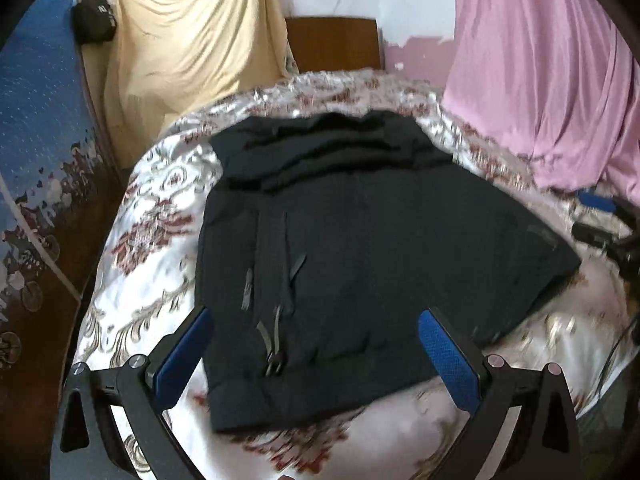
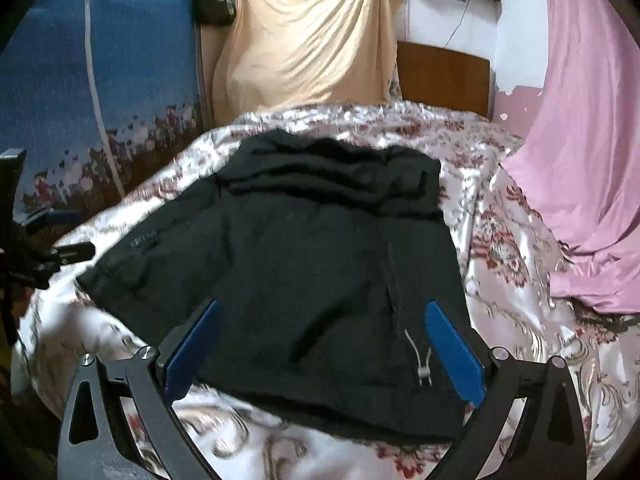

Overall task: Fold large clothes
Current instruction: 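Move both open grippers to the side edge of the folded black jacket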

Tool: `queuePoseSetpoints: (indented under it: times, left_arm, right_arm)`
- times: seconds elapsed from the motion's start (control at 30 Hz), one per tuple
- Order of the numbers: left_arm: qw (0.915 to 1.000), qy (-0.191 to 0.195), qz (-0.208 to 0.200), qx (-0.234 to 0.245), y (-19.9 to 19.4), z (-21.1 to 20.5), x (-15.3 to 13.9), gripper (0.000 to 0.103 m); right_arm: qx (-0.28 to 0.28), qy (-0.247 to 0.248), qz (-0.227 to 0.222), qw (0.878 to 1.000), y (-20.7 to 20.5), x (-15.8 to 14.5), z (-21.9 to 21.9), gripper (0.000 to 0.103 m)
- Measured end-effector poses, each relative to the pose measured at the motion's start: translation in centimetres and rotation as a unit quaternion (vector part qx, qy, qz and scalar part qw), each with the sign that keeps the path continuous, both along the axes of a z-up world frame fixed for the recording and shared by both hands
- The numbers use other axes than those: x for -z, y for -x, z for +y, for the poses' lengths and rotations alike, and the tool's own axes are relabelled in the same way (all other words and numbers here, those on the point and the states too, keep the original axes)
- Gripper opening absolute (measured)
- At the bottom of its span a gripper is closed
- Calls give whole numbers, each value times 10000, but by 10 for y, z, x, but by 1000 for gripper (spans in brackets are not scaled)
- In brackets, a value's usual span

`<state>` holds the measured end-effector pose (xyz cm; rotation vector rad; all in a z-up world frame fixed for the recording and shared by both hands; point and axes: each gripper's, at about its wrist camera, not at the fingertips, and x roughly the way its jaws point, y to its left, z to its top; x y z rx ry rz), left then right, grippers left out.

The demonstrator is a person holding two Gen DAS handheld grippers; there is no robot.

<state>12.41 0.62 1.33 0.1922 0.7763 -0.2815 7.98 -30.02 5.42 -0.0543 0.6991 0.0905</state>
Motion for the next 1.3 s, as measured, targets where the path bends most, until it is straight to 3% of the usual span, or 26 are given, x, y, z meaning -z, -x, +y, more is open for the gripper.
queuePoseSetpoints:
  times: [0.3,0.57,0.7,1.07,1.3]
  left_arm:
    - [9971,-566,509,60,2,8,45,103]
    - [9897,-1129,714,514,8,-2,61,103]
    - [9863,-1306,762,665,8,-6,64,103]
    - [9806,-1726,744,555,1,-15,71,103]
    - [9811,-1654,865,503,-9,-11,75,103]
  right_arm:
    - [115,309,675,9972,-8,34,-4,99]
    - [-84,921,1414,9856,-14,63,9,99]
    - [-361,1137,1617,9796,-6,74,15,99]
    - [-416,997,1816,9774,-5,79,2,99]
    - [-1017,1688,2293,9532,-19,77,6,99]
